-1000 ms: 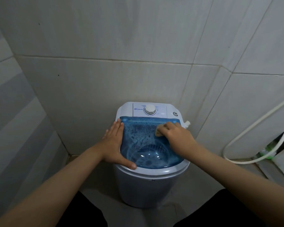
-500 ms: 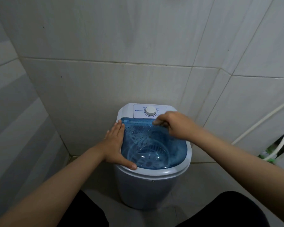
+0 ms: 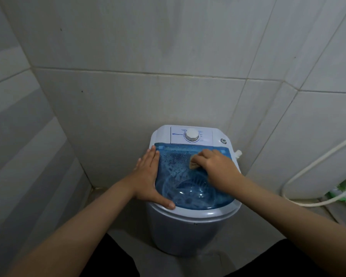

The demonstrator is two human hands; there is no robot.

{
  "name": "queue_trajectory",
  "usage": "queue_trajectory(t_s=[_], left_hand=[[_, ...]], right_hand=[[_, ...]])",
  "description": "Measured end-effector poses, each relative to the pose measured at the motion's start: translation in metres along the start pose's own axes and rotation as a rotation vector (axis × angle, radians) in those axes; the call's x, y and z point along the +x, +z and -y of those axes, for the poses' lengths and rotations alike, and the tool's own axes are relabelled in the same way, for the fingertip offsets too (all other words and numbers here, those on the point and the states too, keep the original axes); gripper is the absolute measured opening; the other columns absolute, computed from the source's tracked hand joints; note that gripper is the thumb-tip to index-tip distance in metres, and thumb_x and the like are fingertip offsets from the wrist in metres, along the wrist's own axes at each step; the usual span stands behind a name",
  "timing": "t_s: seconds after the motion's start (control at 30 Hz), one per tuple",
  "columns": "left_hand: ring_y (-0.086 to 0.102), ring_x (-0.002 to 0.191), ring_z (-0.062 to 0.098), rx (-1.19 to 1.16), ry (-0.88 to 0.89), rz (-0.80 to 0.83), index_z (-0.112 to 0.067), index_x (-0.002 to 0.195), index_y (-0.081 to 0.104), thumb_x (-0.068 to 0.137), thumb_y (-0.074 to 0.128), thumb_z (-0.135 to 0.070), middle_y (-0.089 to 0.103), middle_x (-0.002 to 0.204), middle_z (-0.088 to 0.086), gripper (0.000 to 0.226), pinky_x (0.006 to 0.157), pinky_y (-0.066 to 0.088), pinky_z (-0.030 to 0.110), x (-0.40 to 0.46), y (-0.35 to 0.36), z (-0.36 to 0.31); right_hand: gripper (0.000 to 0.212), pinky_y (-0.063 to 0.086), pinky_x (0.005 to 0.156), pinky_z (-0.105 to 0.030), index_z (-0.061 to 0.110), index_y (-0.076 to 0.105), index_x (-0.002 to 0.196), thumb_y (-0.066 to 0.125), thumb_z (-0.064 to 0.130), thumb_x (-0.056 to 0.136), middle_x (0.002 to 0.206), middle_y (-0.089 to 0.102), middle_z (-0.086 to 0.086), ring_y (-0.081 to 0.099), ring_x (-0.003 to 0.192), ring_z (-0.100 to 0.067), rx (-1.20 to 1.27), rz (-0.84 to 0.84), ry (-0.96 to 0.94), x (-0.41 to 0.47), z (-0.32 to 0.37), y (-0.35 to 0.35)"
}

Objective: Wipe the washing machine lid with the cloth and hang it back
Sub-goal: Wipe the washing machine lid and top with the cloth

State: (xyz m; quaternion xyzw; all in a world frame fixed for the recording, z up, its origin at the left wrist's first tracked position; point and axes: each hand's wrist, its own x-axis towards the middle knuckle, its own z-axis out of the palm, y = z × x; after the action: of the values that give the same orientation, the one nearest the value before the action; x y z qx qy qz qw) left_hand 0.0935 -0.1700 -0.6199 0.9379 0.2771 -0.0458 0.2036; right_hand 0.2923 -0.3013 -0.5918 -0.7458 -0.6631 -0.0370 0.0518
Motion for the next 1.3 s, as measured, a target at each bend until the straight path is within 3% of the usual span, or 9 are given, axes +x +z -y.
queue_trajectory(t_s=[0.2,0.27,0.33,0.47,0.67,0.83,1.07,1.17,1.3], left_hand=[[-0.035,0.138,0.018,0.015,0.003,-0.014,-0.012,0.143,-0.029,0.029,0.054,-0.094,-0.039,0.15,0.004,0.163,0.118,-0.01,0.047,0.0,0.0,0.001],[-0.035,0.138,0.018,0.019,0.001,-0.022,-0.012,0.144,-0.028,0.031,0.056,-0.093,-0.039,0.15,0.005,0.163,0.118,-0.011,0.046,0.0,0.001,0.001],[-0.035,0.137,0.017,0.022,0.001,-0.025,-0.011,0.144,-0.028,0.033,0.059,-0.091,-0.039,0.15,0.004,0.161,0.117,-0.013,0.044,-0.001,0.0,-0.001],[-0.036,0.137,0.017,0.021,0.001,-0.014,-0.012,0.143,-0.029,0.038,0.062,-0.087,-0.041,0.148,0.002,0.158,0.115,-0.016,0.042,-0.003,-0.002,-0.004],[-0.037,0.136,0.016,0.006,-0.002,-0.015,-0.013,0.143,-0.03,0.041,0.065,-0.085,-0.041,0.149,0.001,0.157,0.115,-0.017,0.042,-0.004,-0.003,-0.004],[-0.036,0.136,0.015,0.008,0.004,-0.019,-0.013,0.143,-0.029,0.042,0.066,-0.084,-0.042,0.146,-0.002,0.156,0.116,-0.015,0.043,-0.004,-0.004,-0.003],[-0.035,0.137,0.017,0.032,-0.009,-0.018,-0.011,0.144,-0.028,0.035,0.059,-0.089,-0.038,0.15,0.004,0.16,0.118,-0.012,0.045,-0.002,-0.002,-0.001],[-0.036,0.137,0.018,0.033,-0.004,-0.019,-0.01,0.143,-0.028,0.03,0.054,-0.093,-0.039,0.15,0.005,0.162,0.117,-0.012,0.046,-0.002,0.0,-0.001],[-0.035,0.137,0.018,0.031,-0.003,-0.035,-0.01,0.144,-0.027,0.032,0.058,-0.09,-0.038,0.15,0.004,0.162,0.117,-0.012,0.045,-0.002,0.0,-0.001]], right_hand=[[0.05,0.054,0.081,-0.043,0.026,0.054,0.12,0.055,-0.001,0.078,0.115,0.057,-0.002,0.055,0.101,-0.025,-0.011,0.179,-0.113,-0.028,0.012,-0.017],[0.049,0.056,0.082,-0.039,0.028,0.062,0.111,0.054,-0.005,0.075,0.11,0.065,0.007,0.061,0.098,-0.017,0.118,0.261,-0.103,-0.019,0.01,-0.033],[0.044,0.057,0.08,-0.038,0.028,0.065,0.105,0.055,-0.004,0.077,0.106,0.069,0.011,0.063,0.095,-0.012,0.191,0.215,-0.089,0.0,0.008,-0.043],[0.042,0.055,0.077,-0.046,0.022,0.061,0.111,0.051,-0.004,0.08,0.105,0.061,-0.006,0.06,0.097,-0.025,0.138,0.025,-0.094,0.054,0.014,-0.037],[0.038,0.054,0.077,-0.046,0.015,0.055,0.122,0.049,-0.002,0.088,0.116,0.055,-0.012,0.051,0.106,-0.034,0.019,0.01,-0.042,0.101,0.027,0.001],[0.043,0.05,0.078,-0.04,0.016,0.053,0.124,0.051,-0.004,0.085,0.123,0.055,-0.007,0.049,0.108,-0.032,-0.059,-0.015,-0.084,0.08,0.03,0.011],[0.05,0.049,0.075,-0.039,0.023,0.05,0.127,0.054,-0.002,0.083,0.131,0.05,-0.001,0.044,0.11,-0.026,0.034,0.054,-0.131,0.014,0.037,0.0],[0.05,0.051,0.081,-0.041,0.025,0.047,0.129,0.054,0.004,0.085,0.133,0.048,0.0,0.044,0.111,-0.025,0.038,0.117,-0.168,-0.01,0.038,-0.006],[0.049,0.052,0.085,-0.042,0.032,0.054,0.122,0.056,0.005,0.08,0.121,0.056,0.003,0.053,0.107,-0.022,0.081,0.236,-0.202,-0.024,0.032,-0.02]])
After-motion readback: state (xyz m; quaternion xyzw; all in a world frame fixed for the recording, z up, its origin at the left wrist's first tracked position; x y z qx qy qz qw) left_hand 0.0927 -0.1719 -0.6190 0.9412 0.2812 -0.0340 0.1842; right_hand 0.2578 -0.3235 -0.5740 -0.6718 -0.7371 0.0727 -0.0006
